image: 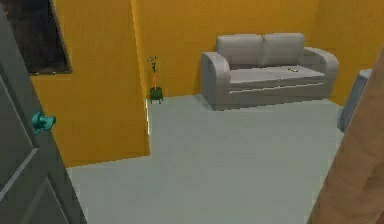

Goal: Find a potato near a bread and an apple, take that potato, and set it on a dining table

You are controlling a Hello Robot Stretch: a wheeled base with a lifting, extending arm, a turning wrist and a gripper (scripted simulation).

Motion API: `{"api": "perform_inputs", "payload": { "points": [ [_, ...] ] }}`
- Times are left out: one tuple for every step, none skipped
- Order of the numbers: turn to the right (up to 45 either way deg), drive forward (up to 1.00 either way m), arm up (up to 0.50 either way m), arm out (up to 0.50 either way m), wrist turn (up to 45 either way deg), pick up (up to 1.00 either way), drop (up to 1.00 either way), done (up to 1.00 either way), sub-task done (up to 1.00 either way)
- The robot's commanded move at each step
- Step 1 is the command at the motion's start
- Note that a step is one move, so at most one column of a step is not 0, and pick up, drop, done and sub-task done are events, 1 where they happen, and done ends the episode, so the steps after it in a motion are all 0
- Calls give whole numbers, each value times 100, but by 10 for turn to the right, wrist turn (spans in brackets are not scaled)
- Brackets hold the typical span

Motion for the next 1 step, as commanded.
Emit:
{"api": "perform_inputs", "payload": {
  "points": [
    [-120,0,0,0,0,0,0,0,0]
  ]
}}
